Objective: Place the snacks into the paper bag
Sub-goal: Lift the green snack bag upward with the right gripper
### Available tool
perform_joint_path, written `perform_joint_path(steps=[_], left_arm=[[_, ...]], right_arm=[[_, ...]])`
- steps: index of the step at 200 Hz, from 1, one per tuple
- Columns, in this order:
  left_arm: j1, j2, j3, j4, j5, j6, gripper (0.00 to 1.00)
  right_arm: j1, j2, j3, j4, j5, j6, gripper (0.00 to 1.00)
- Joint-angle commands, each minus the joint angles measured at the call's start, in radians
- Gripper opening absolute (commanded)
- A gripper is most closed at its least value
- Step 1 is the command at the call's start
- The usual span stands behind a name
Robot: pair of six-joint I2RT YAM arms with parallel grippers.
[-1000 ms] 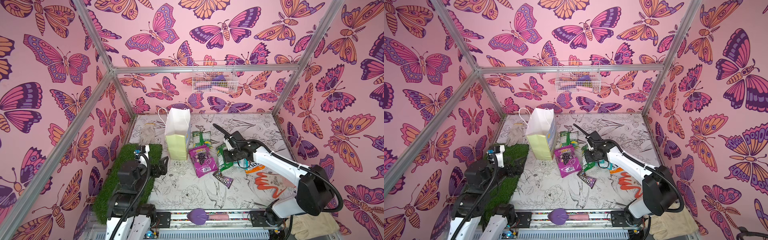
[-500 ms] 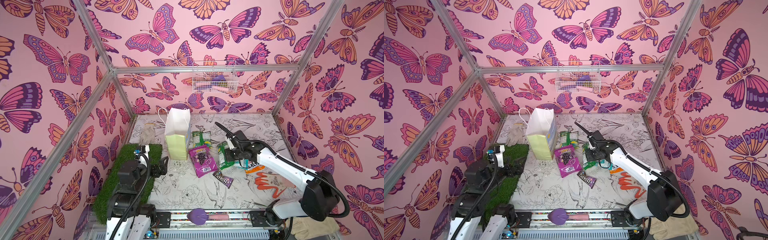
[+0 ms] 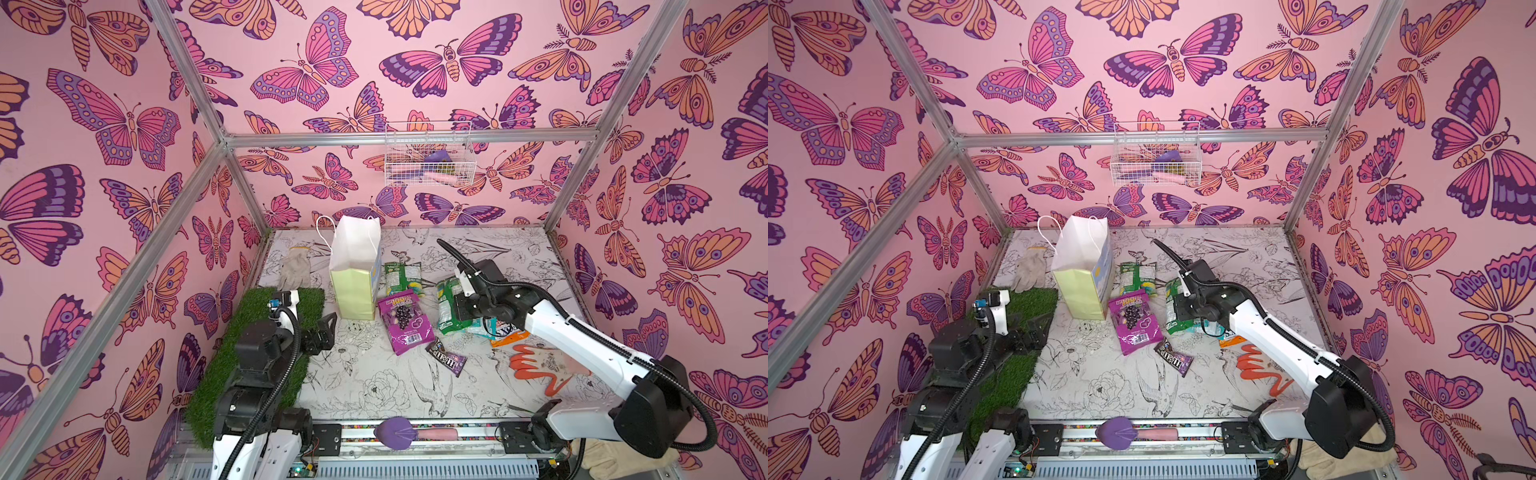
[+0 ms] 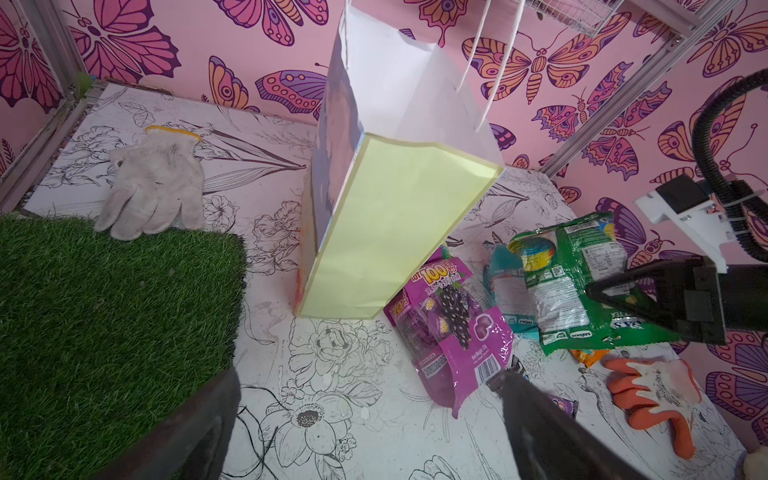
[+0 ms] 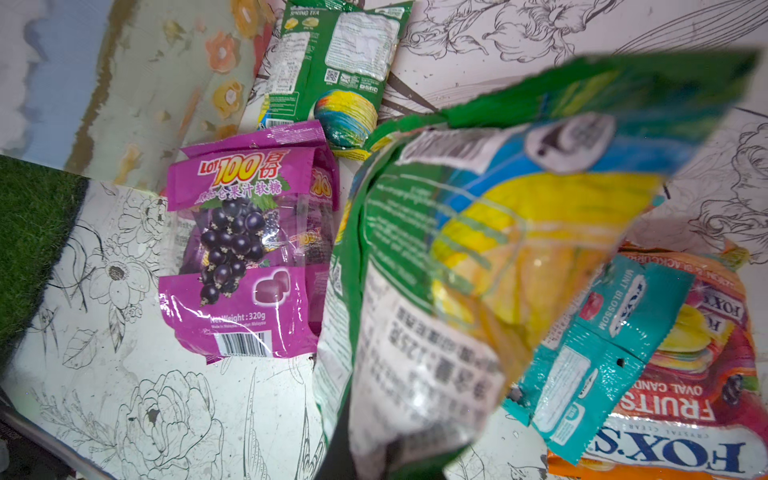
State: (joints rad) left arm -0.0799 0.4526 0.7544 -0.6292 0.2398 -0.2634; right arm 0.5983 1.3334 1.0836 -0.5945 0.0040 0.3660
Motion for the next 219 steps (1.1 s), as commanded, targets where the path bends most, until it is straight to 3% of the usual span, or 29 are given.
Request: perform_joint_path(steps=[1, 105, 219], left_arm=[[-0.007, -0.014, -0.015, -0.010, 0.010, -0.002, 1.00], [-0.007, -0.017, -0.014, -0.010, 0.014, -0.003, 1.00], [-0.007, -0.026, -0.015, -0.009, 0.016, -0.002, 1.00]], right_arm=[[0.009, -0.046, 0.007, 0.018, 0.015, 0.004, 0.00], [0.040, -0.087, 0.148, -0.016, 0.008, -0.018, 0.00], [0.154, -0.033, 0.359, -0.031, 0.057, -0.081, 0.00]])
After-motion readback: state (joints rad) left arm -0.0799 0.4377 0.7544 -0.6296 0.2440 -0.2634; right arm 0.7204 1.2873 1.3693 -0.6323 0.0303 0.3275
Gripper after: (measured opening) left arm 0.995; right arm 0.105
